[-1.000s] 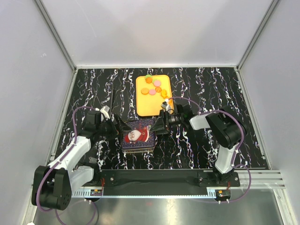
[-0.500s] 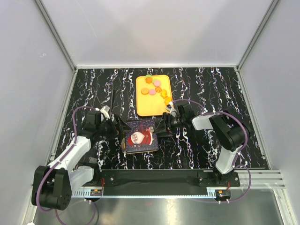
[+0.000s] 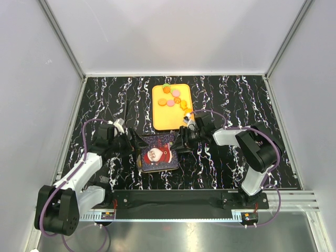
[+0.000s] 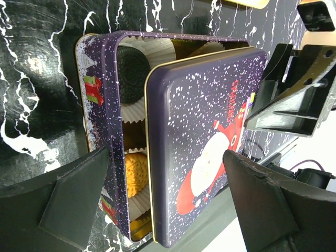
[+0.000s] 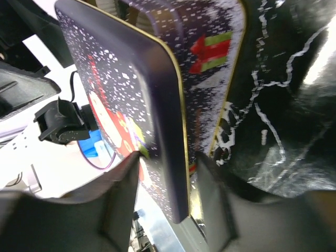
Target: Pack the cookies
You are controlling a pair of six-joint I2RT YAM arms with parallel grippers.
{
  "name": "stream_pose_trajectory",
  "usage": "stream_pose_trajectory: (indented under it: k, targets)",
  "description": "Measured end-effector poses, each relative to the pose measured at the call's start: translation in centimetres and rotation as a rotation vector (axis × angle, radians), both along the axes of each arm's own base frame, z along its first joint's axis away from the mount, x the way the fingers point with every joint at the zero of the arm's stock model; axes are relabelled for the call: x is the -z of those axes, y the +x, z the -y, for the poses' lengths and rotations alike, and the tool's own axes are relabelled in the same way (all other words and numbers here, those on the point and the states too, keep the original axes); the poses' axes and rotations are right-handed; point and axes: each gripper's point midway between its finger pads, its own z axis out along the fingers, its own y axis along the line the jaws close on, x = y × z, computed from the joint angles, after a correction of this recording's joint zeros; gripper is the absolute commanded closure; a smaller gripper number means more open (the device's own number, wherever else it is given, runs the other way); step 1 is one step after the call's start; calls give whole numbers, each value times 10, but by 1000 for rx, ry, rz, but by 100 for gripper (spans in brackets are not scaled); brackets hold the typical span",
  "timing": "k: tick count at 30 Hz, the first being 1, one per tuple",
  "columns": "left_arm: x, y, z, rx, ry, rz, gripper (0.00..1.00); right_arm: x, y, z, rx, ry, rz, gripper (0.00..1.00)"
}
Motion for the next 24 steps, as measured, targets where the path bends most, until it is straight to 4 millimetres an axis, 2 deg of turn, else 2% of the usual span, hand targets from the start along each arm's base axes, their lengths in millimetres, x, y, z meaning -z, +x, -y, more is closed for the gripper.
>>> stream_pose_trajectory:
  k: [5, 10, 24]
  targets:
    - [0, -2, 4, 16, -2, 3, 4, -3, 4, -3, 5, -5, 9, 62]
    - [4, -4, 10, 24, 3, 13, 4, -6, 11, -5, 20, -22, 15, 66]
    - [5, -3, 15, 17, 11, 18, 5, -1, 24, -3, 66, -71, 32, 51]
